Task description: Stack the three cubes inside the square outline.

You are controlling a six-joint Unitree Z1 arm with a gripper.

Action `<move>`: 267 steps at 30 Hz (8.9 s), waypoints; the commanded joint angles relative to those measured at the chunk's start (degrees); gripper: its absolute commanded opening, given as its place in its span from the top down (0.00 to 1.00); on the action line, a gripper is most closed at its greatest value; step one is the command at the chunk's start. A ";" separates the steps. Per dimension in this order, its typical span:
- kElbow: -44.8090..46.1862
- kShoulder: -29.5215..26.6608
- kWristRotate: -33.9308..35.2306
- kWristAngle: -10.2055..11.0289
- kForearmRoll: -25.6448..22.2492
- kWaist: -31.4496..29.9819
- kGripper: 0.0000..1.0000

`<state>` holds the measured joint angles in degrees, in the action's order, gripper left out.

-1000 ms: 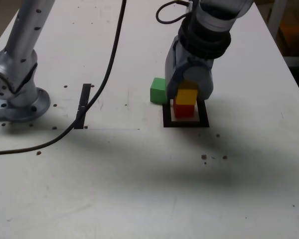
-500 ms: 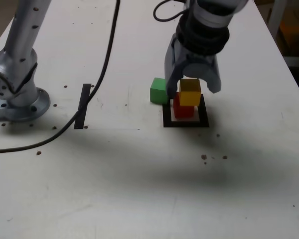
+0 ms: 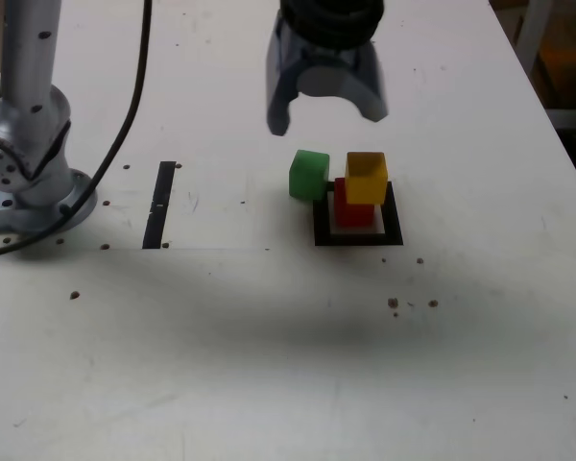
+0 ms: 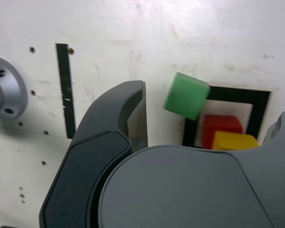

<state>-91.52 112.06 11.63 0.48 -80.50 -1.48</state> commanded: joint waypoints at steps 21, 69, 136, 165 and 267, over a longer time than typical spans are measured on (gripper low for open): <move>14.01 0.58 -2.14 -2.06 12.25 5.35 0.00; 13.74 5.62 -4.42 -5.07 15.32 5.61 0.08; -28.89 9.02 1.05 -0.98 -13.17 -2.43 0.82; -23.20 9.23 1.47 -3.20 -13.27 -3.48 0.82; 42.58 -19.46 -3.22 -8.71 15.26 -7.11 0.00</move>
<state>-49.07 92.20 8.55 -8.33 -65.41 -8.41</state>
